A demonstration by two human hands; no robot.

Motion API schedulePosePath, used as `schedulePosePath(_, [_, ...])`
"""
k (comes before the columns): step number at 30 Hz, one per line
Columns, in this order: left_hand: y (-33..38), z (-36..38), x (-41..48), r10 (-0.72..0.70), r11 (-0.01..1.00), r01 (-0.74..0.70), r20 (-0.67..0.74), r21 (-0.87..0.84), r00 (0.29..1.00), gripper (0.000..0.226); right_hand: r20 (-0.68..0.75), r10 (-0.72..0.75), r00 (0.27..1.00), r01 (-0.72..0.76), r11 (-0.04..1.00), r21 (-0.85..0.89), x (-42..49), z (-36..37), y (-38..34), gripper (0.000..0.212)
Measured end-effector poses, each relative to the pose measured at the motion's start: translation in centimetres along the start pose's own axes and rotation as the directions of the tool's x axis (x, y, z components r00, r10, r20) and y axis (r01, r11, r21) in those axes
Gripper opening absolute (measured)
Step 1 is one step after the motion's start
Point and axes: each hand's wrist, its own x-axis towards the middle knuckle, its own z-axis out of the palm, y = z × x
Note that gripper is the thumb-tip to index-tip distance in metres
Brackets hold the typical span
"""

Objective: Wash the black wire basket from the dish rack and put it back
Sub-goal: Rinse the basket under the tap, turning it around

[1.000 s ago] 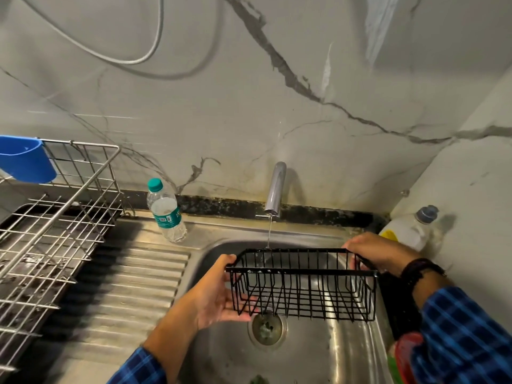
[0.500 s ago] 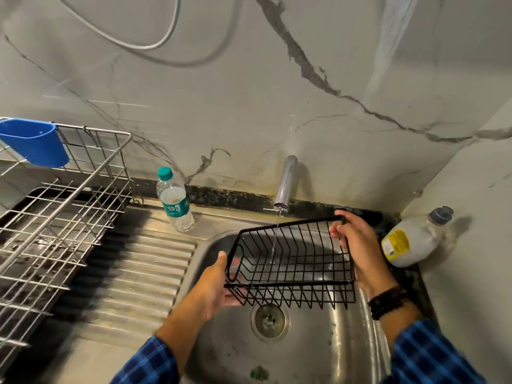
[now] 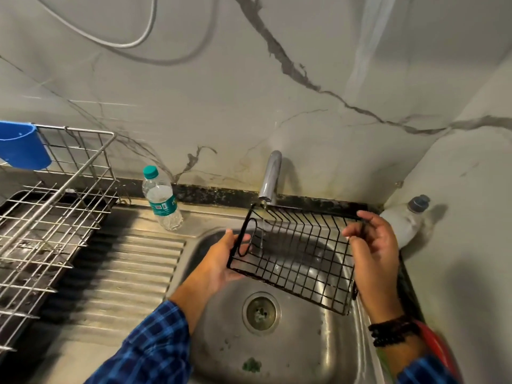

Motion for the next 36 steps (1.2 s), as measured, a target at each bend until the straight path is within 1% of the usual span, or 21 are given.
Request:
schedulePosePath(2, [0.5, 0.8, 0.3, 0.033, 0.997, -0.035, -0.019, -0.068, 0.999, 0.047, -0.009, -0.039, 0.999, 0.039, 0.999, -0.028, -0.4, -0.5, 0.3, 0.043])
schedulePosePath(3, [0.7, 1.0, 0.4, 0.050, 0.996, -0.051, -0.022, -0.070, 0.999, 0.046, -0.014, -0.054, 0.998, 0.053, 0.997, -0.048, -0.5, -0.5, 0.6, 0.042])
schedulePosePath(7, [1.0, 1.0, -0.2, 0.149, 0.988, -0.151, -0.053, -0.021, 0.987, 0.049, -0.028, -0.065, 0.997, 0.063, 0.995, -0.080, -0.1, 0.0, 1.4, 0.035])
schedulePosePath(12, [1.5, 0.0, -0.9, 0.283, 0.958, -0.288, -0.136, -0.017, 0.950, 0.035, -0.009, -0.043, 0.999, 0.042, 0.992, -0.115, 1.6, 1.7, 2.1, 0.030])
schedulePosePath(17, [2.2, -1.1, -1.0, 0.330, 0.943, -0.333, -0.142, 0.000, 0.933, 0.028, 0.013, -0.058, 0.998, 0.059, 0.993, -0.104, 4.5, 2.7, 2.2, 0.031])
schedulePosePath(21, [2.5, -1.7, -1.0, 0.356, 0.934, -0.350, -0.133, 0.066, 0.925, 0.029, 0.037, -0.001, 0.999, 0.005, 0.992, -0.124, 6.5, 2.7, 2.2, 0.031])
schedulePosePath(23, [2.6, -1.6, -1.1, 0.392, 0.918, -0.380, -0.116, 0.116, 0.913, 0.031, 0.044, 0.034, 0.998, -0.028, 0.992, -0.127, 7.1, 2.5, 2.1, 0.030])
schedulePosePath(26, [2.8, -0.9, -1.4, 0.453, 0.874, -0.425, -0.076, 0.237, 0.888, 0.034, 0.040, 0.088, 0.995, -0.082, 0.988, -0.128, 8.0, 1.9, 2.1, 0.027])
schedulePosePath(29, [3.2, 0.0, -1.4, 0.481, 0.833, -0.431, -0.068, 0.348, 0.874, 0.036, 0.033, 0.147, 0.989, -0.141, 0.979, -0.147, 9.0, 1.5, 2.2, 0.025])
schedulePosePath(36, [4.4, 0.0, -0.5, 0.517, 0.775, -0.442, -0.051, 0.452, 0.854, 0.047, 0.044, 0.231, 0.972, -0.220, 0.960, -0.176, 11.2, 2.2, 2.1, 0.024])
